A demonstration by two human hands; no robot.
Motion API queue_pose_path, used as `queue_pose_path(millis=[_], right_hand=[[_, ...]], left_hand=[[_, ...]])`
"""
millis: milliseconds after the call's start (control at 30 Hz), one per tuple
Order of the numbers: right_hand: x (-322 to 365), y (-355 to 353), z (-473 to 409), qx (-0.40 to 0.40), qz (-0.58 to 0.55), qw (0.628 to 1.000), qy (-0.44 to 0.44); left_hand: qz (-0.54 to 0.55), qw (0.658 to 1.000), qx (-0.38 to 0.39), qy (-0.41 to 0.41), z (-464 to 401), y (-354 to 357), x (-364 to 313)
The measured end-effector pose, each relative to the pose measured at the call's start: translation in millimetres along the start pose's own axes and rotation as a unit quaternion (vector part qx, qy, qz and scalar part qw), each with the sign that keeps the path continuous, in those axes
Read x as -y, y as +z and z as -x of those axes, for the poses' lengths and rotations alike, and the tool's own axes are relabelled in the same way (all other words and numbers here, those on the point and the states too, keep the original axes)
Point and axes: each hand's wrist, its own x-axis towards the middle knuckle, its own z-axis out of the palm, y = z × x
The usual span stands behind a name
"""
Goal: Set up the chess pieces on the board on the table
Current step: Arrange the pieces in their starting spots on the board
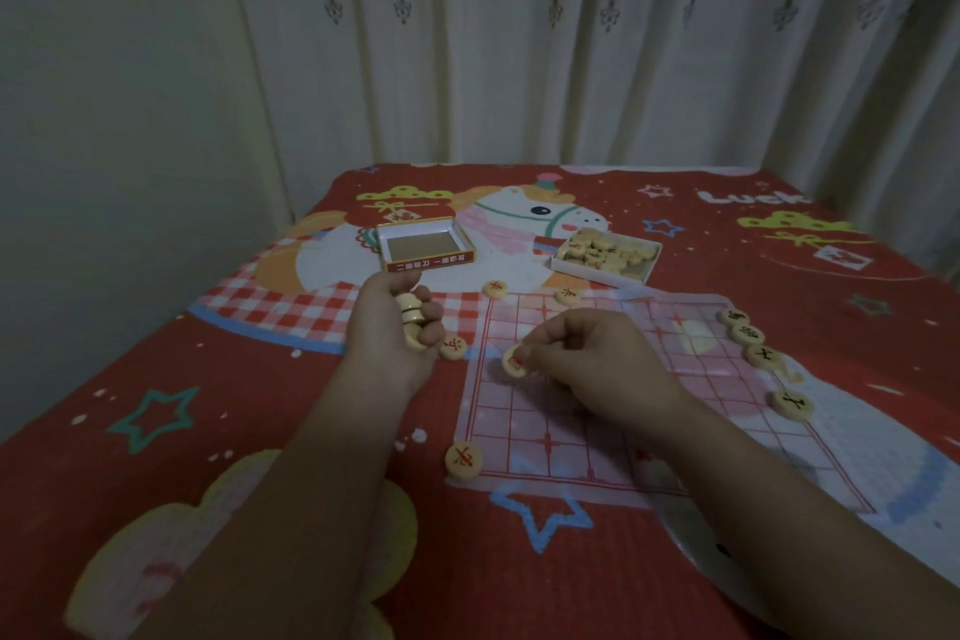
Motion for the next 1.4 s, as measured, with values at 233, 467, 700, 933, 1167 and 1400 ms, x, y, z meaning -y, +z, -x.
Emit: queue_pose_path(millis=[233, 467, 700, 933, 1167, 1400], right_hand=[[9.9, 23.1, 10.0, 0.098, 0.037, 0.994, -0.011], [4.6, 27.6, 3.4, 0.065, 0.079, 0.995, -0.002], [-0.8, 32.3, 0.7, 0.044, 0.133, 0.99, -0.022], [1.2, 27.7, -12.0, -0.005, 0.166, 0.984, -0.061], [20.7, 58.6, -44.3, 0.019, 0.277, 0.955, -0.103], [18.0, 72.1, -49.9, 0.043, 0.336, 0.933, -0.125]], left_hand=[[-0.008, 0.999, -0.031, 0.003, -8.2, -1.3, 0.7], [-0.008, 0.999, -0.038, 0.001, -11.0, -2.7, 1.8], [0.0, 0.999, -0.039, -0.005, -9.5, -2.3, 0.7], [0.027, 0.999, -0.034, -0.016, -16.6, -11.0, -2.0], [0.017, 0.999, -0.023, -0.014, -19.3, -10.5, -1.1], [0.018, 0.999, -0.032, -0.007, -16.7, -8.9, -1.6]])
